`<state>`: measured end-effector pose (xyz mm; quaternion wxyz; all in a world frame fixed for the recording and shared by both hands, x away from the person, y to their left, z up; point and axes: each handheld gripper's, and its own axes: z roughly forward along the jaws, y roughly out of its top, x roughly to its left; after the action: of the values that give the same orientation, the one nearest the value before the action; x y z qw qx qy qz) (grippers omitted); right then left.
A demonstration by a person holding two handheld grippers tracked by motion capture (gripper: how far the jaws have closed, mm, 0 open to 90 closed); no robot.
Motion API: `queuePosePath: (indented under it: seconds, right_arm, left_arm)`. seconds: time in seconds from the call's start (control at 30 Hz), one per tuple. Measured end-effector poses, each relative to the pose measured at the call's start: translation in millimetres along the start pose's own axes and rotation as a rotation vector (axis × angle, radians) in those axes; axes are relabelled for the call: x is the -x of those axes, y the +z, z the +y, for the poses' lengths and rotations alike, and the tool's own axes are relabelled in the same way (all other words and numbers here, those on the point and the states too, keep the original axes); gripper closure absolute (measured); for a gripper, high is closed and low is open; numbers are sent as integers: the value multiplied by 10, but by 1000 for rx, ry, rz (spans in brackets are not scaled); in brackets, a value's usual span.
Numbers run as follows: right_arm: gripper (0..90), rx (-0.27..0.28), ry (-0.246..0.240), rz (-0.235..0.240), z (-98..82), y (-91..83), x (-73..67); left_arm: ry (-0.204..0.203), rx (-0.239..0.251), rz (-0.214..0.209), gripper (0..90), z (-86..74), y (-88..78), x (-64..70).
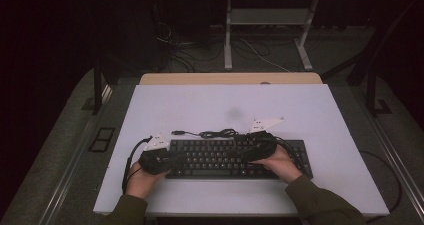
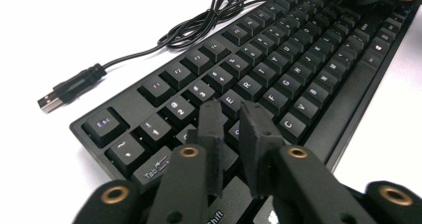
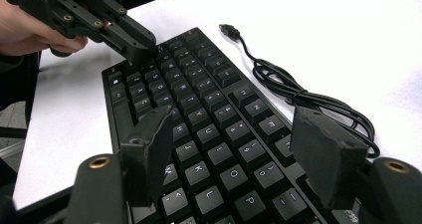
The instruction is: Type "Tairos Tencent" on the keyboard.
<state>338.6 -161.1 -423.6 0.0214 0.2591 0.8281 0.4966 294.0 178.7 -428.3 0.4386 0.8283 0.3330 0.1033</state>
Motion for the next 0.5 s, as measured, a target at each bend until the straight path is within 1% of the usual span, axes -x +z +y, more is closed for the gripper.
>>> queuePosePath:
  seconds: [0.03, 0.07, 0.1, 0.13, 0.17, 0.27, 0.3, 0.33, 0.37, 0.4, 0.47, 0.5]
  right_arm:
    - [336, 2, 1, -1, 2, -2, 2]
    - [338, 5, 9, -2, 11, -5, 9]
    - [338, 5, 9, -2, 11, -5, 9]
    - [341, 5, 11, -2, 28, -3, 17]
    - [344, 2, 12, -3, 37, -5, 19]
    - [349, 7, 14, -2, 54, -1, 25]
    - [355, 3, 12, -2, 69, 7, 26]
    - [355, 3, 12, -2, 69, 7, 26]
    - [359, 0, 16, -1, 76, 16, 23]
    - [368, -4, 10, -1, 87, 36, 16]
    - [379, -10, 7, 1, 95, 58, 8]
    - [379, -10, 7, 1, 95, 58, 8]
  left_arm:
    - [0, 3, -3, 733, 2, 1, 1]
    - [5, 2, -6, 682, 6, 0, 1]
    - [4, 3, -7, 682, 9, 3, 5]
    - [2, 4, -9, 631, 12, 8, 12]
    - [4, 2, -12, 605, 15, 14, 19]
    - [8, -1, -23, 562, 22, 31, 35]
    - [10, 2, -25, 513, 25, 34, 41]
    - [8, 3, -25, 513, 30, 37, 48]
    - [7, 6, -23, 487, 32, 39, 55]
    - [8, 8, -21, 440, 36, 41, 60]
    - [8, 14, -21, 412, 41, 44, 74]
    - [10, 16, -19, 412, 43, 47, 80]
